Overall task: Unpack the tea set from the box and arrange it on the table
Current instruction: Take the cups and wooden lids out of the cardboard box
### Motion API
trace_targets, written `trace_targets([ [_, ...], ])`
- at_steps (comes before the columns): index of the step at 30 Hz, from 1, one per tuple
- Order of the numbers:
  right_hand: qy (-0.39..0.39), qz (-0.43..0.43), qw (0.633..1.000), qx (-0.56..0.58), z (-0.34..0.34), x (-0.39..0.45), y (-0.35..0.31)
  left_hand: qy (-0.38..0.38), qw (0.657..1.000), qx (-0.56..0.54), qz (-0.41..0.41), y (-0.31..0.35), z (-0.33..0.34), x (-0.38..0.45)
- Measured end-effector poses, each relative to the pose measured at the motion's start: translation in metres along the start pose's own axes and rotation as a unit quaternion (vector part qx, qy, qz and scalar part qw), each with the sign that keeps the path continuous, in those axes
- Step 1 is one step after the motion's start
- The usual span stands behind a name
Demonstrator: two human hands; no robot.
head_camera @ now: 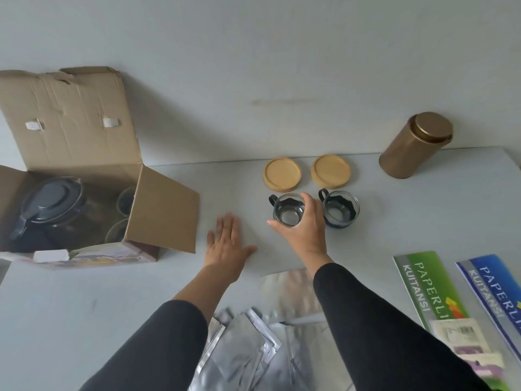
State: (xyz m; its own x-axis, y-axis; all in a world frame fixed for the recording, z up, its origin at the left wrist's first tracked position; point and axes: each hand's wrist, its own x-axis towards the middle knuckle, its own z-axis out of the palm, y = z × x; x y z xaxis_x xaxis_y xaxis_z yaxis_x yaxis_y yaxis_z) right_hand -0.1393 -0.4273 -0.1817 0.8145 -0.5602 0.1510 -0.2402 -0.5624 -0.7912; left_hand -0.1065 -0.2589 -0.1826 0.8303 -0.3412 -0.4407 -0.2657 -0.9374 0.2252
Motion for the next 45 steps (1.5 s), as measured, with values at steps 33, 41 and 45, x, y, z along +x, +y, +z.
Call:
trace_targets([
  [33, -0.161, -0.237, 0.953, -0.096, 0.055, -0.011, -0.212, 0.200, 0.977, 0.067, -0.022, -0.140, -0.157, -0.046],
  [41, -0.324, -0.156, 0.879, -0.312, 0.139, -0.053, -0.294, 0.160, 0.986, 0.038, -0.034, -0.251, -0.161, -0.056],
  [45, -0.352, -0.052, 0.854, -0.381, 0.171, -0.062, -0.299, 0.162, 0.987, 0.003, -0.005, -0.264, -0.153, -0.054],
])
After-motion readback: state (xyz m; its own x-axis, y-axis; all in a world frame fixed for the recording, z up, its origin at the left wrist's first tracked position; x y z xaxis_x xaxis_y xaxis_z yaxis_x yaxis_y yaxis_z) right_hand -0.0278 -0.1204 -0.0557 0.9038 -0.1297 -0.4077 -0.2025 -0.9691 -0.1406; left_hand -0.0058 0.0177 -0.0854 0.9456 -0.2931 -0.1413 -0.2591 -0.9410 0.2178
